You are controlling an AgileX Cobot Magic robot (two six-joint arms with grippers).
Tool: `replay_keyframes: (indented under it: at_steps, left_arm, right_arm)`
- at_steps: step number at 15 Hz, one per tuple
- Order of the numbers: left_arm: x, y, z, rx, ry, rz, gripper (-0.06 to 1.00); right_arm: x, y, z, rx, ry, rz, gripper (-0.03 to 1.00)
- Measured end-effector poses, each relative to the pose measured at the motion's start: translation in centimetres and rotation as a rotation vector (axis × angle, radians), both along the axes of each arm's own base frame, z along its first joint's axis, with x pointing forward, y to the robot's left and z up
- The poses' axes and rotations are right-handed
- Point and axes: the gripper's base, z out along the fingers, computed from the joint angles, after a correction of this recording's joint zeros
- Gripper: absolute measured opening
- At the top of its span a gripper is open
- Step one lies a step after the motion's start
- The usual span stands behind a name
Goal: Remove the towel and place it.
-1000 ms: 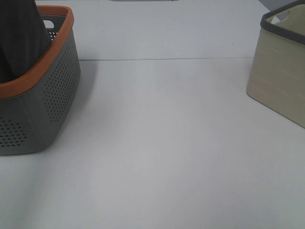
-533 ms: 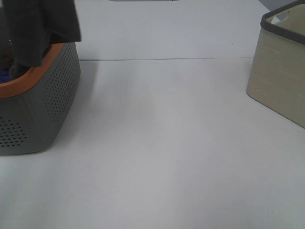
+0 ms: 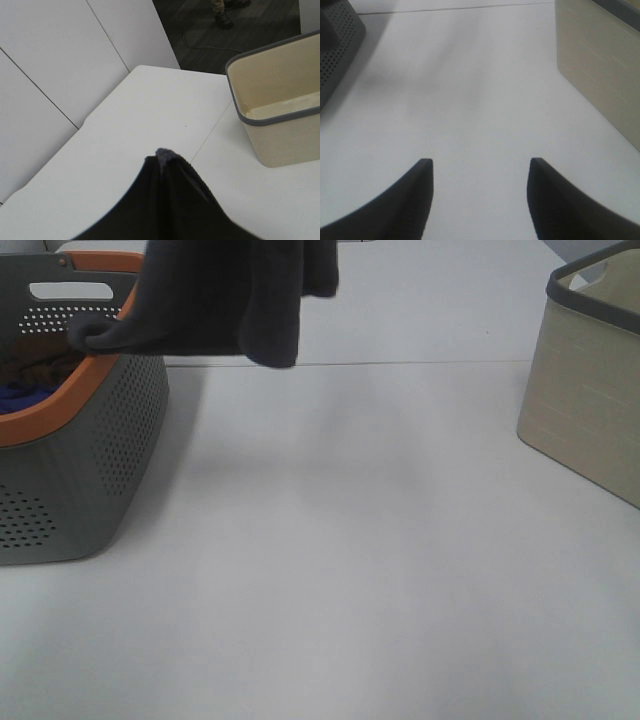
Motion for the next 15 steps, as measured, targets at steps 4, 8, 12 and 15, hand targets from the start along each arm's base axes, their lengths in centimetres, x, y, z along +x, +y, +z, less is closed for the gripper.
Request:
replay_keyframes:
  at_steps: [4,8,12,15]
  left_arm:
    - [3.4,-2.8,-4.8,0.05,0.12,0.021,0.0]
    - [3.8,-3.2,-5.9,0.068,0.163,0.024,0.0]
    - [3.8,-3.2,-5.9,0.073,0.16,0.027,0.0]
    - [3.8,-3.2,-5.9,0.073,0.158,0.036,0.0]
  right_arm:
    - [3.1,0.9,-0.2,0.092,-0.044,0.119,0.5]
    - [4.9,1.6,-0.3,0.151,-0.091,0.207,0.5]
    - [5.7,2.1,-0.1,0.203,-0.145,0.275,0.5]
    - [6.6,2.4,-0.3,0.258,-0.152,0.309,0.5]
